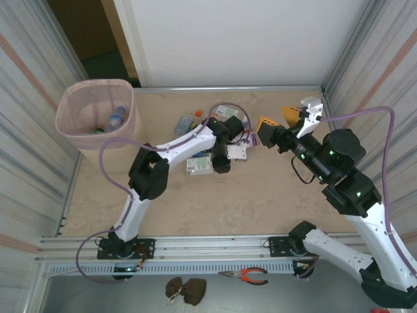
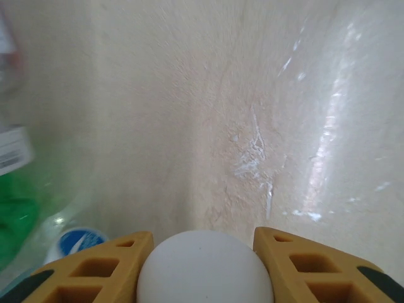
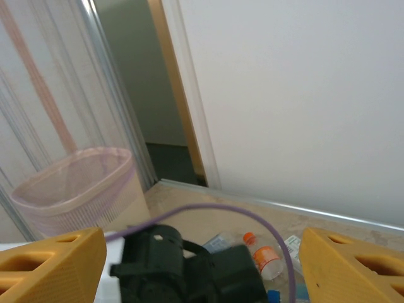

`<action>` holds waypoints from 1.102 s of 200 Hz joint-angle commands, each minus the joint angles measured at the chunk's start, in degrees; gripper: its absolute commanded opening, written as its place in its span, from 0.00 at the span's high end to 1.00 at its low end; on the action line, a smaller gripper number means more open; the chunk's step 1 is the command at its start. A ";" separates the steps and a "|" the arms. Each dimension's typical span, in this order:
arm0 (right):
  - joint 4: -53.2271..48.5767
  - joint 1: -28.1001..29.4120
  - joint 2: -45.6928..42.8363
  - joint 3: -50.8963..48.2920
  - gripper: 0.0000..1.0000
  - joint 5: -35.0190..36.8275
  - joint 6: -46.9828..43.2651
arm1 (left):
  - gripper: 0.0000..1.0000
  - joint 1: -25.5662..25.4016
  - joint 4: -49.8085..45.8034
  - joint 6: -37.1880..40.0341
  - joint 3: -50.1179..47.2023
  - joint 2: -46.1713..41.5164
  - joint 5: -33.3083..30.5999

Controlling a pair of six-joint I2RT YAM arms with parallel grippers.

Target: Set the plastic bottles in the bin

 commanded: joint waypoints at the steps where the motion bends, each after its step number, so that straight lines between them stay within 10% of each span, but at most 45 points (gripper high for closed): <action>1: 1.24 -0.44 -0.57 0.51 0.21 0.45 1.14 | 0.61 0.88 -0.04 -1.13 -0.81 -6.65 5.51; 128: 1.84 -0.52 -0.19 -0.05 0.21 0.54 0.87 | 0.63 15.08 31.52 -21.53 -17.58 -31.60 38.62; 166: 2.07 -0.52 0.05 -0.30 0.21 0.65 0.70 | 0.63 18.70 51.07 -42.23 -26.03 -38.02 33.03; 220: 1.62 -0.52 -0.02 -0.05 0.21 0.71 0.61 | 0.67 24.49 50.60 -60.47 -23.40 -40.80 25.77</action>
